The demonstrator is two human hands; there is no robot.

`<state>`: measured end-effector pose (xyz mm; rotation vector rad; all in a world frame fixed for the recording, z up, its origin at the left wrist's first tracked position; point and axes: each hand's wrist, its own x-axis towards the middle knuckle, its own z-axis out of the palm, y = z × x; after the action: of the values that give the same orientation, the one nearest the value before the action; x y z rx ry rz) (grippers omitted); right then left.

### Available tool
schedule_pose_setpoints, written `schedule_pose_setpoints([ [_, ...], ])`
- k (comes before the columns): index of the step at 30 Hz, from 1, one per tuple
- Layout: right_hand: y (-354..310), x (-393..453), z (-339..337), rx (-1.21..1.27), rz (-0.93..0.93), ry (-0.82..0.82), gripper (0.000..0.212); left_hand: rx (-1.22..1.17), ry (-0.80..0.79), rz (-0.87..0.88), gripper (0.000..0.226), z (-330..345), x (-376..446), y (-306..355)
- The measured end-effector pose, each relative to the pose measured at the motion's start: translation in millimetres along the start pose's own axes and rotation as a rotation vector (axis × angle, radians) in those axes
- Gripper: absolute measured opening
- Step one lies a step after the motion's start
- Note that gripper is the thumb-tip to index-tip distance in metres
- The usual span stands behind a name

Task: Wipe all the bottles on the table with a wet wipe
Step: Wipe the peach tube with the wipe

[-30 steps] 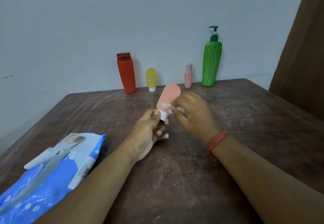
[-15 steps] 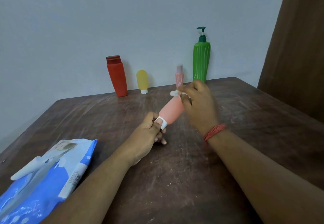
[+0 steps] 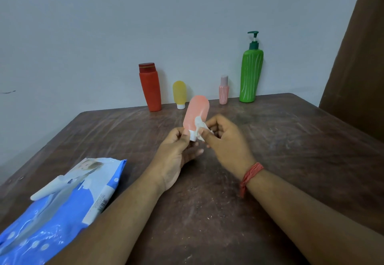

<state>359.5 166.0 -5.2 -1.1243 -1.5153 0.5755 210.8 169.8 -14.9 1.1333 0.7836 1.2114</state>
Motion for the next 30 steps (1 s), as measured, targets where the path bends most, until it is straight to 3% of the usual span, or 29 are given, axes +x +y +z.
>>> schedule_pose_setpoints([
  [3,-3,-5,4,-0.192,-0.16,-0.052,0.01,0.085,0.068,0.004,0.021,-2,2,-1],
  [6,-2,-3,4,-0.362,-0.284,0.0,0.013,0.061,0.081,0.002,0.02,-1,4,-1],
  [10,0,0,2,-0.368,-0.224,0.068,0.016,-0.082,0.069,0.028,0.027,1,4,2],
  [14,-2,-4,5,-0.314,-0.274,0.024,0.007,-0.016,0.088,0.0,0.026,0,4,1],
  [22,11,4,-1,-0.03,0.025,-0.019,0.008,-0.003,0.02,0.045,0.03,4,2,-2],
  [30,2,0,3,-0.091,-0.025,0.004,0.002,-0.005,0.222,0.062,0.011,2,5,1],
])
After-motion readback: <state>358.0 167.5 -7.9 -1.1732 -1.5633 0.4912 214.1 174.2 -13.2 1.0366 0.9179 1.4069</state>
